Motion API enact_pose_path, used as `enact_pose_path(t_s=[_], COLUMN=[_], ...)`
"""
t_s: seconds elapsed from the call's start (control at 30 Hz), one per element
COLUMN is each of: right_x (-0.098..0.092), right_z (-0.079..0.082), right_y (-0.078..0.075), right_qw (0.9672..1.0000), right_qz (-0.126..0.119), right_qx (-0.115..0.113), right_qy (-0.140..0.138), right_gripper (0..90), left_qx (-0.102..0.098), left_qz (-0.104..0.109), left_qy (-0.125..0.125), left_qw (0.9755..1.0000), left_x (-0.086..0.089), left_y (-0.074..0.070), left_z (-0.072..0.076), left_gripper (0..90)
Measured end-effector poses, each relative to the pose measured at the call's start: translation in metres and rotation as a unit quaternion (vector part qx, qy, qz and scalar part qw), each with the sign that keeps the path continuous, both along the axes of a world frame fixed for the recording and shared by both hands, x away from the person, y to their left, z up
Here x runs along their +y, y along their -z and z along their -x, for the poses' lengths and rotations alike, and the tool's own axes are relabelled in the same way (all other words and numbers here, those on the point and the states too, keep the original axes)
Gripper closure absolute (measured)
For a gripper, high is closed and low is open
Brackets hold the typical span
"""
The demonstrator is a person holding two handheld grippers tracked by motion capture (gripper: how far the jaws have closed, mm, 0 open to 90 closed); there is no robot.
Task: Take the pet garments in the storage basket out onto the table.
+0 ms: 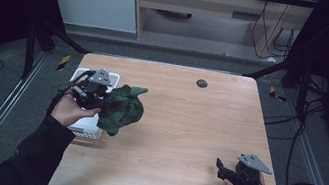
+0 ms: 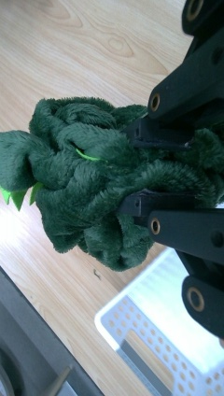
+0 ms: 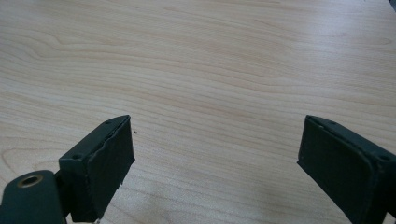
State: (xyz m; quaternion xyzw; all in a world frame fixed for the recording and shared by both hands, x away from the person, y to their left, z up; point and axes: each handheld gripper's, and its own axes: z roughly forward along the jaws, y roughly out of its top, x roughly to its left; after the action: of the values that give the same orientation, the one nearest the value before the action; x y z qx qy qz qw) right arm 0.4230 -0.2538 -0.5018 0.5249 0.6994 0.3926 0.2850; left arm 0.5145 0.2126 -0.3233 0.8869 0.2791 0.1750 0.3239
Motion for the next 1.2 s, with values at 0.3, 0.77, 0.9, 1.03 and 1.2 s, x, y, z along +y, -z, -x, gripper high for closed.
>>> enact_pose_path(t_s=[0.3, 0.77, 0.9, 1.03, 1.2], right_x=[0.0, 0.0, 0.0, 0.0, 0.0], right_z=[0.0, 0.0, 0.0, 0.0, 0.0], right_y=[0.0, 0.0, 0.0, 0.0, 0.0], right_qw=[1.0, 1.0, 1.0, 1.0, 1.0], right_qz=[-0.001, -0.004, -0.004, -0.003, -0.003], right_qx=[0.0, 0.002, 0.001, 0.0, 0.0], right_qy=[0.0, 0.0, 0.0, -0.001, -0.001], right_gripper=[10.3, 10.4, 10.5, 10.5, 10.5], left_qx=[0.002, 0.007, 0.009, 0.012, 0.016], left_qz=[-0.006, -0.016, -0.02, -0.022, -0.028], left_qy=[0.023, 0.067, 0.079, 0.088, 0.098], left_qw=[0.9997, 0.9976, 0.9966, 0.9958, 0.9946], left_x=[-0.021, -0.056, -0.064, -0.072, -0.082], left_y=[0.001, 0.001, -0.001, 0.0, 0.003], left_z=[-0.002, -0.004, -0.003, -0.004, -0.005], left_gripper=[72.5, 72.5, 72.4, 72.4, 72.4])
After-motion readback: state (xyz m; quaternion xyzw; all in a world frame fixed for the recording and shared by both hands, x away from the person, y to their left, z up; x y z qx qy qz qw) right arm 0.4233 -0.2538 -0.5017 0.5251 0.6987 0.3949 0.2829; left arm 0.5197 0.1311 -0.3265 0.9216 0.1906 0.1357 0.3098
